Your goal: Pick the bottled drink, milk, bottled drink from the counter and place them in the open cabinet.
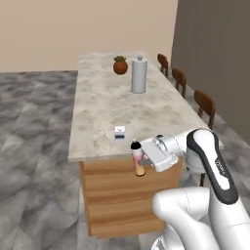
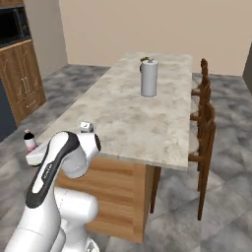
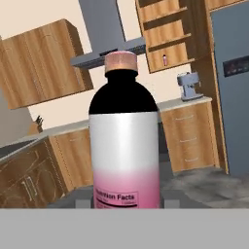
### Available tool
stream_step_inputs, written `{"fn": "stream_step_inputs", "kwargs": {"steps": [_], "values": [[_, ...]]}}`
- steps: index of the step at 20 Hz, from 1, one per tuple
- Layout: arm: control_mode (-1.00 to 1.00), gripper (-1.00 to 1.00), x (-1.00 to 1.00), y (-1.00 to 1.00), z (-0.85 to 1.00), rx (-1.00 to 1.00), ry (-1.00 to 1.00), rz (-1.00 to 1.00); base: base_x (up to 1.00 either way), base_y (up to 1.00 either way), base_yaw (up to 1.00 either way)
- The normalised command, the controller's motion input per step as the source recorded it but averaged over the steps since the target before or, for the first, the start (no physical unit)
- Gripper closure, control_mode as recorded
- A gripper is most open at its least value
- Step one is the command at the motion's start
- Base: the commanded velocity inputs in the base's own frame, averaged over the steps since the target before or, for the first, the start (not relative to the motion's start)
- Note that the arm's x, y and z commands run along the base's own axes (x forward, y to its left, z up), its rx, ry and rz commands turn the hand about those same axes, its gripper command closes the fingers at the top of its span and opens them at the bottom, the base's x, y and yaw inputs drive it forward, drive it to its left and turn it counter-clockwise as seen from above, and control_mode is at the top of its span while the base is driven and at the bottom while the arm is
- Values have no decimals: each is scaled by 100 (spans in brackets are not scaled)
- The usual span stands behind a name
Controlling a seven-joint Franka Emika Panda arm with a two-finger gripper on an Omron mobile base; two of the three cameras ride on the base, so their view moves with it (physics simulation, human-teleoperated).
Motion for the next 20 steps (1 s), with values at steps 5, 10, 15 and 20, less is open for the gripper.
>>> {"fn": "stream_step_inputs", "kwargs": {"steps": [5,10,15,20], "values": [[100,100,0,0,0,0,0,0,-50,0,55],[100,100,0,0,0,0,0,0,-50,0,59],[100,100,0,0,0,0,0,0,-42,0,67],[100,100,0,0,0,0,0,0,-37,0,69]]}}
